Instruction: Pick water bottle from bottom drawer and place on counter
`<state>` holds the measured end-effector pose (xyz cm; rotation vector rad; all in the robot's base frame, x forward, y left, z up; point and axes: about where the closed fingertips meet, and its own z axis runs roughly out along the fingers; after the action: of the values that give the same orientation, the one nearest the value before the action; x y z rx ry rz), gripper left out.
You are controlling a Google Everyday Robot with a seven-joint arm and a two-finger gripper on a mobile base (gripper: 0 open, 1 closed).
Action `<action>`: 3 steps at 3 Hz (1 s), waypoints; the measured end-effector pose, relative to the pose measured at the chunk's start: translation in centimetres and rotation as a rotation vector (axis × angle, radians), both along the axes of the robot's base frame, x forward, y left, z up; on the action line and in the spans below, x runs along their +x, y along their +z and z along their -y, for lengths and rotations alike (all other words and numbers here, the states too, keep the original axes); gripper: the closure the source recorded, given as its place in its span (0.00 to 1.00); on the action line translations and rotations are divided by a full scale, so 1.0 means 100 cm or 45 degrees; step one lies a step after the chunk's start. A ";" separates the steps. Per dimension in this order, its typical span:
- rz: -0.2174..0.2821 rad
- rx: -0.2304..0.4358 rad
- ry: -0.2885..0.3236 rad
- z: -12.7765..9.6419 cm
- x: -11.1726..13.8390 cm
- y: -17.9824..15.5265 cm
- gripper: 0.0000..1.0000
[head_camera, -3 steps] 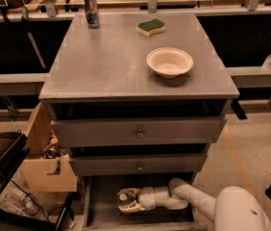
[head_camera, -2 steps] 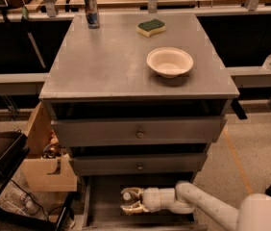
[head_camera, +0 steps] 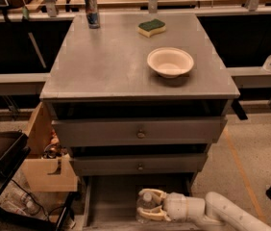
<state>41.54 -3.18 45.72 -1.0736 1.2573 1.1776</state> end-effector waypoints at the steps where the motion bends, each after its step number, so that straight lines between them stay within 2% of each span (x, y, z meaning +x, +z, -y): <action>1: -0.040 0.003 -0.123 0.036 -0.014 0.067 1.00; 2: -0.051 -0.039 -0.264 0.068 -0.021 0.143 1.00; 3: -0.049 -0.092 -0.325 0.080 -0.019 0.184 1.00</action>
Offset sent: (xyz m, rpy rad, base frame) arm -0.0269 -0.1043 0.2065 -0.0609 0.0391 -0.3122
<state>39.60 -11.23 64.13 -0.9144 1.4298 0.9693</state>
